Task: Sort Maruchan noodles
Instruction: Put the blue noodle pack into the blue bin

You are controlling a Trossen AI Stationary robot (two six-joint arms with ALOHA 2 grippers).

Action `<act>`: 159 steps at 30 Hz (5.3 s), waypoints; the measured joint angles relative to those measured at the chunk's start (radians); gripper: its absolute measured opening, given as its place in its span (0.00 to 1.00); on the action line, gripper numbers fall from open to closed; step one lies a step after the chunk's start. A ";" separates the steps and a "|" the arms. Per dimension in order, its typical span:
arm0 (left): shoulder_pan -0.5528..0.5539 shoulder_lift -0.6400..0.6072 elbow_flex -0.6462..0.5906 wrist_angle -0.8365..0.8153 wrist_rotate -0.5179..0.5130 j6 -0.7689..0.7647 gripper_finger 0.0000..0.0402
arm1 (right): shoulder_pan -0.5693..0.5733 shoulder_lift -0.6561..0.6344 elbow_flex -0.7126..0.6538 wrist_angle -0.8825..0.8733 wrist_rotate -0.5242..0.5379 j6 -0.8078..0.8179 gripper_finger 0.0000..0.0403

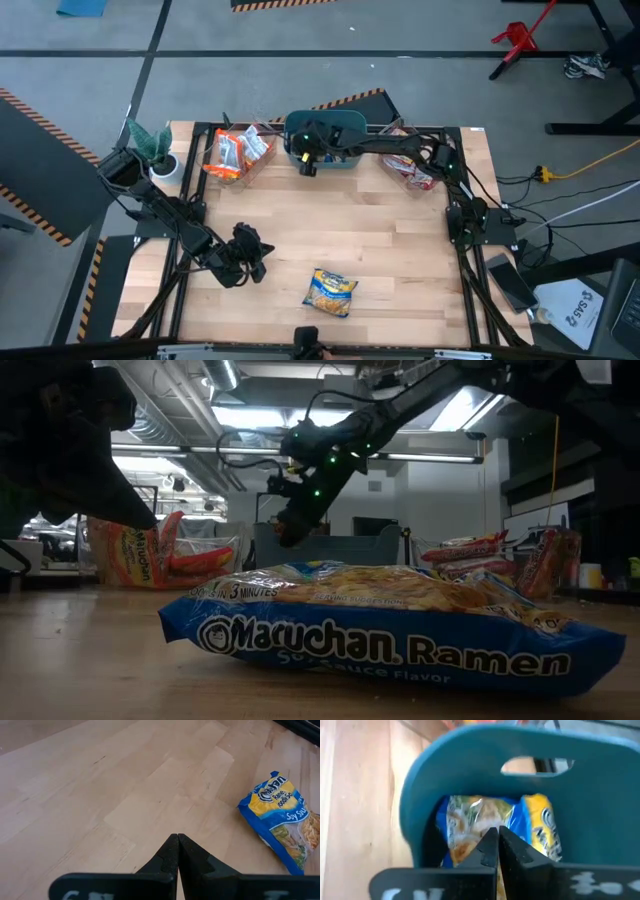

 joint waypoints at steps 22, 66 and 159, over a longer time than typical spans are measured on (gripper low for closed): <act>-0.001 0.000 0.000 0.000 0.002 0.001 0.00 | -0.026 -0.077 -0.071 -0.059 -0.032 0.076 0.00; 0.149 0.050 0.000 0.645 0.302 0.488 0.06 | 0.624 -0.563 -0.438 -0.522 -0.169 0.844 0.22; 0.439 0.336 0.319 0.343 0.805 0.520 0.00 | 0.770 -0.345 -1.029 0.920 -0.162 1.394 0.71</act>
